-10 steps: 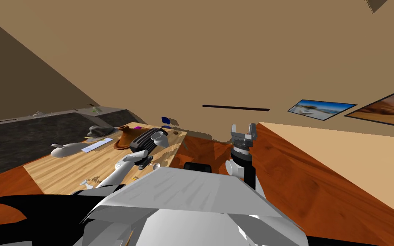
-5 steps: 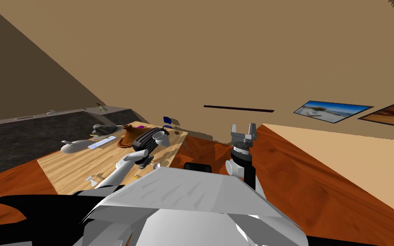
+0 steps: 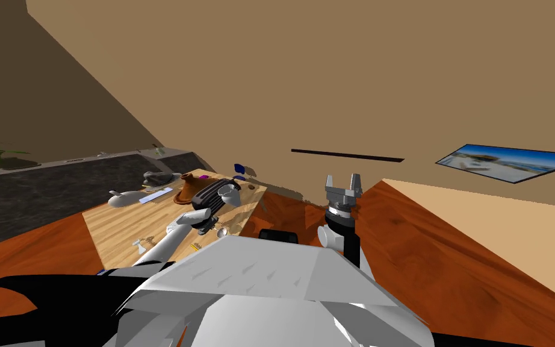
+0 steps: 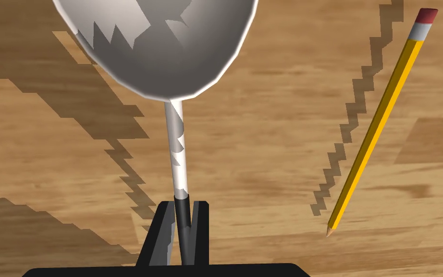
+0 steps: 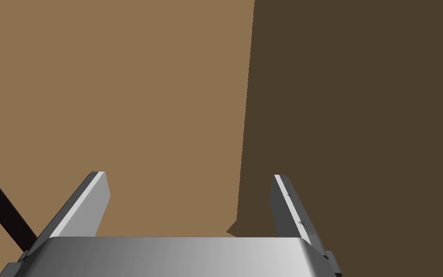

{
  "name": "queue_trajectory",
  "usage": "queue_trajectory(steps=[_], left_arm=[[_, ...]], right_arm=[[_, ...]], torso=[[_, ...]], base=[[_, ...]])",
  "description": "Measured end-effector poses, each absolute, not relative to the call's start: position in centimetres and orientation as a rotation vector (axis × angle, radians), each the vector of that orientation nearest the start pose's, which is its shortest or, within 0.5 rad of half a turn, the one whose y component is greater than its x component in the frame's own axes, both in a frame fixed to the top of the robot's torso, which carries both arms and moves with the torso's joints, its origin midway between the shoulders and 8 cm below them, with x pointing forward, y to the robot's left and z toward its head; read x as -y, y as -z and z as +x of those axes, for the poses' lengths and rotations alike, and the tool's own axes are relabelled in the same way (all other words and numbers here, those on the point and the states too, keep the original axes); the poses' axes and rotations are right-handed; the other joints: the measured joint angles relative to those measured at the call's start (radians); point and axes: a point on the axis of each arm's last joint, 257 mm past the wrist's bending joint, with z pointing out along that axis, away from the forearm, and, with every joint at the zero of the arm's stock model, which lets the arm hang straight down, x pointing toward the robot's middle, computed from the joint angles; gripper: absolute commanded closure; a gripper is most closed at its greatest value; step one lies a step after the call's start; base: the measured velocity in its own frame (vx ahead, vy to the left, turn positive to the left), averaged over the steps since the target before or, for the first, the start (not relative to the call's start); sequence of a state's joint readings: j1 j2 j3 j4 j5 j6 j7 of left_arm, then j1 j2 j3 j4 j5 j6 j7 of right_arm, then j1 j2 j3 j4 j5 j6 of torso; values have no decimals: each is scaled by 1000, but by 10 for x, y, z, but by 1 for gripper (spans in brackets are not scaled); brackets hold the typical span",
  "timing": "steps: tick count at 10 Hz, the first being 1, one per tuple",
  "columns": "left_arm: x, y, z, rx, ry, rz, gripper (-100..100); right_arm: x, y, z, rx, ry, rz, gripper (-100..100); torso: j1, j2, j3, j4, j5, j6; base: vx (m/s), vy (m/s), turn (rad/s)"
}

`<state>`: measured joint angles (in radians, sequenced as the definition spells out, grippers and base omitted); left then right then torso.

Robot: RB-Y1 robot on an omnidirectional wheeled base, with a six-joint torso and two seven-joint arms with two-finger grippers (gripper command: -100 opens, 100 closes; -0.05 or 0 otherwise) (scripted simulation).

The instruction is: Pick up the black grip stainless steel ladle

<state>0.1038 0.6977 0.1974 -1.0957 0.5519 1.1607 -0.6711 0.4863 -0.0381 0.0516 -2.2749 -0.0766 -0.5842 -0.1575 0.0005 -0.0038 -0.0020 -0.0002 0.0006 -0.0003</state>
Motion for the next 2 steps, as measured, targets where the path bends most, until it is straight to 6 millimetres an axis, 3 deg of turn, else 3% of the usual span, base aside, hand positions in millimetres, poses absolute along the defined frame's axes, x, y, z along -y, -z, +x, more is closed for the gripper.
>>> queue_trajectory(steps=[1,2], left_arm=[[-585,482,198,-2380,-253,-1846,100],[-585,482,198,-2382,-253,-1846,0]], right_arm=[[265,-41,332,-492,-1575,669,0],[265,-41,332,-492,-1575,669,0]], torso=[[0,0,0,0,0,0],[0,1,1,0,0,0]], base=[[17,-5,25],[0,0,0]])
